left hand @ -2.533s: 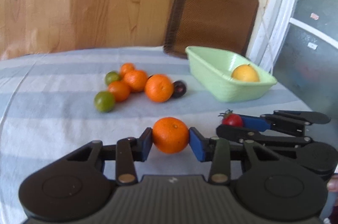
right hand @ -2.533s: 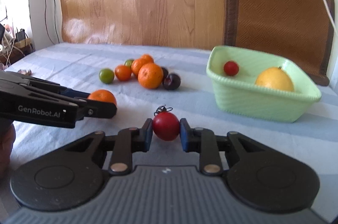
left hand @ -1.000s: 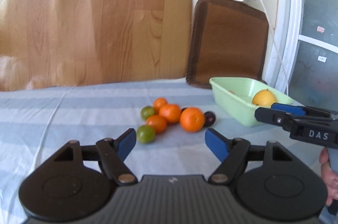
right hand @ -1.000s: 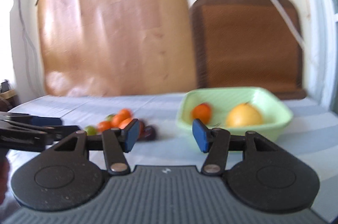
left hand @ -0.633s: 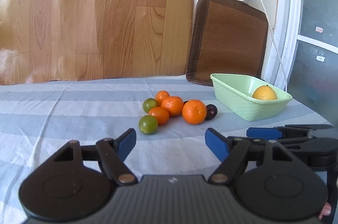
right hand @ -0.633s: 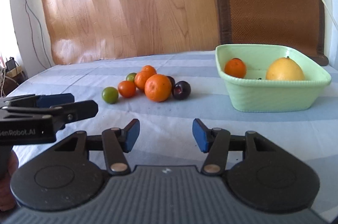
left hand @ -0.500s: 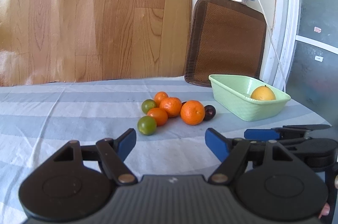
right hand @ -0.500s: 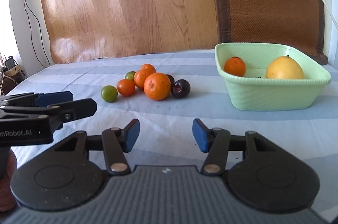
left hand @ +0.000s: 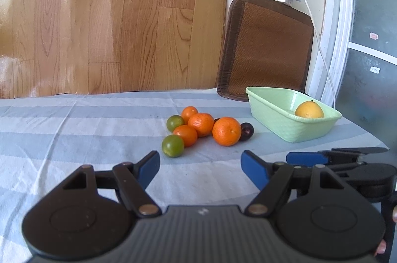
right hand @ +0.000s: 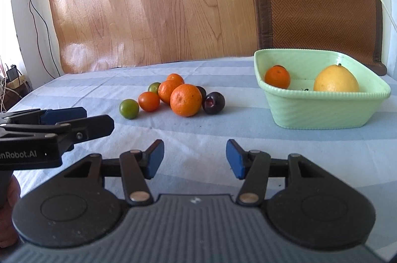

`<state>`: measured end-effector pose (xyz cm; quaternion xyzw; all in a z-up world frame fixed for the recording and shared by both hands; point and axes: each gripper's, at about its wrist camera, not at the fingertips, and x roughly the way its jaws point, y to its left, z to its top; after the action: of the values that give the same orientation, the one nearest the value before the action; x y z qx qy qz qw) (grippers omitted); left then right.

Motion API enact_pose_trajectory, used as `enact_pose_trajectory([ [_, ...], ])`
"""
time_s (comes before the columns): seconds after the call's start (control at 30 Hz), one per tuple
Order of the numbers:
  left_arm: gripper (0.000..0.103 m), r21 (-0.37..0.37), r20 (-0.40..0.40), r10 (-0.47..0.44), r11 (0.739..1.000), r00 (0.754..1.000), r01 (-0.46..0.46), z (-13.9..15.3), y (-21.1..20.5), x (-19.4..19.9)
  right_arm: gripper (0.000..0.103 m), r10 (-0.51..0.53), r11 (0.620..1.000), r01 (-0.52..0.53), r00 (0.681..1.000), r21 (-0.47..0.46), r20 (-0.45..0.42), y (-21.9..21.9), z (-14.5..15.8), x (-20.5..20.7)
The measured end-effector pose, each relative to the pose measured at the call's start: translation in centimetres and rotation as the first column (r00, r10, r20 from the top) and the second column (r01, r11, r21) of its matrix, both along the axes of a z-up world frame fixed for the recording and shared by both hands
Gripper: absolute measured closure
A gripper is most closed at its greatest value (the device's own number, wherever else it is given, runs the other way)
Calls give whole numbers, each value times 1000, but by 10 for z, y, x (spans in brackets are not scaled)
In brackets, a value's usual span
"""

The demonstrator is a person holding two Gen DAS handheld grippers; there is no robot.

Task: Organize fruits

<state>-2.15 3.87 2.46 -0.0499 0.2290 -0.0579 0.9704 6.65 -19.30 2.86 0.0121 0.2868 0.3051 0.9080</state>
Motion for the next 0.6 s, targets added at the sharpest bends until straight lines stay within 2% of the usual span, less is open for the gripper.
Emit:
enact_pose_trajectory([
  [0.6,28,-10,-2,4,1000,1000,-4,0,1,1,45,-1,1000,1,1000,5,2,-2,1,-1],
])
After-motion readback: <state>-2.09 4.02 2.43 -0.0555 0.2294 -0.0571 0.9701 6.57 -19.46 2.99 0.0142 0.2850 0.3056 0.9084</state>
